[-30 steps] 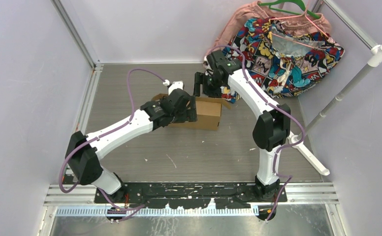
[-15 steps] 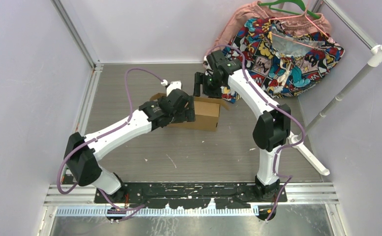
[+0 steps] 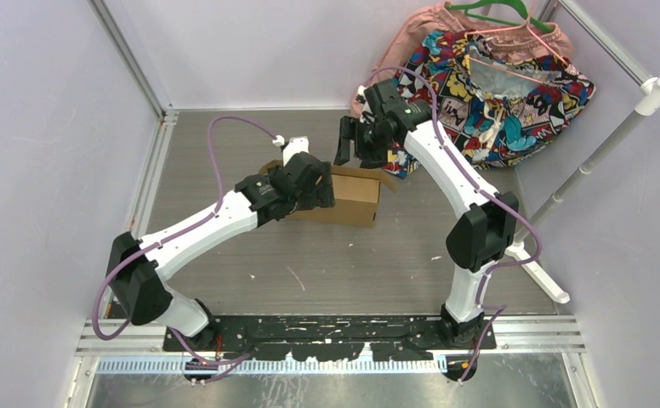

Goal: Fold the paper box
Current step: Close the paper box at the center of the board.

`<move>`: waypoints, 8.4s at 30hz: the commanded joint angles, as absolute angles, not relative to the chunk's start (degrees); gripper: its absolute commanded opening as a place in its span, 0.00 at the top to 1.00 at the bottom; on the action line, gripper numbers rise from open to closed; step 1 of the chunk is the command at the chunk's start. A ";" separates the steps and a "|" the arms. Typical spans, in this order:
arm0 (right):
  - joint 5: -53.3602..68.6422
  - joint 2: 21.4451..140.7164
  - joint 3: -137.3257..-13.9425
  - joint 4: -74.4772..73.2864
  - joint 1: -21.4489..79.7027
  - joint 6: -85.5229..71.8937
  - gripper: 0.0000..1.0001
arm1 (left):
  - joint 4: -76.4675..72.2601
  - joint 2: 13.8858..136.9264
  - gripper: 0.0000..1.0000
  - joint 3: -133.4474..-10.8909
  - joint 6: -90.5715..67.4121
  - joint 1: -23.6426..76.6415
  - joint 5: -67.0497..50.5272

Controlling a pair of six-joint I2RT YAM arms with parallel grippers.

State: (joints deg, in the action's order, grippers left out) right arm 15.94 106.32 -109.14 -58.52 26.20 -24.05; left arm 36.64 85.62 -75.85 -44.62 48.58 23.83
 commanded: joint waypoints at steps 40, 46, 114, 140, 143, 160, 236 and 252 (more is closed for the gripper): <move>14.08 96.97 -100.08 -58.99 28.71 -17.65 0.30 | 35.59 87.41 0.00 -79.23 -45.72 48.25 27.89; 18.70 98.80 -99.62 -58.14 27.77 -18.73 0.30 | 35.25 87.91 0.00 -79.60 -45.31 48.17 28.05; 19.60 114.61 -94.52 -56.01 32.45 -19.26 0.47 | 14.34 78.69 0.00 -57.09 -52.77 45.71 20.40; 22.76 113.56 -92.81 -52.77 30.77 -22.24 0.55 | 7.98 91.14 0.00 -52.71 -51.88 45.28 25.03; 22.75 113.10 -92.95 -52.95 30.47 -22.23 0.55 | 12.67 89.70 0.00 -51.50 -55.03 44.43 25.69; 21.14 110.92 -99.46 -54.53 27.16 -22.45 0.51 | 20.82 92.94 0.00 -51.88 -52.60 38.87 19.07; 7.32 121.37 -99.83 -46.49 22.03 -18.92 0.54 | 36.73 96.87 1.00 -67.53 -46.21 40.61 27.51; 3.78 116.46 -95.23 -46.70 27.24 -18.08 0.56 | 31.92 100.94 1.00 -67.68 -45.35 39.93 28.35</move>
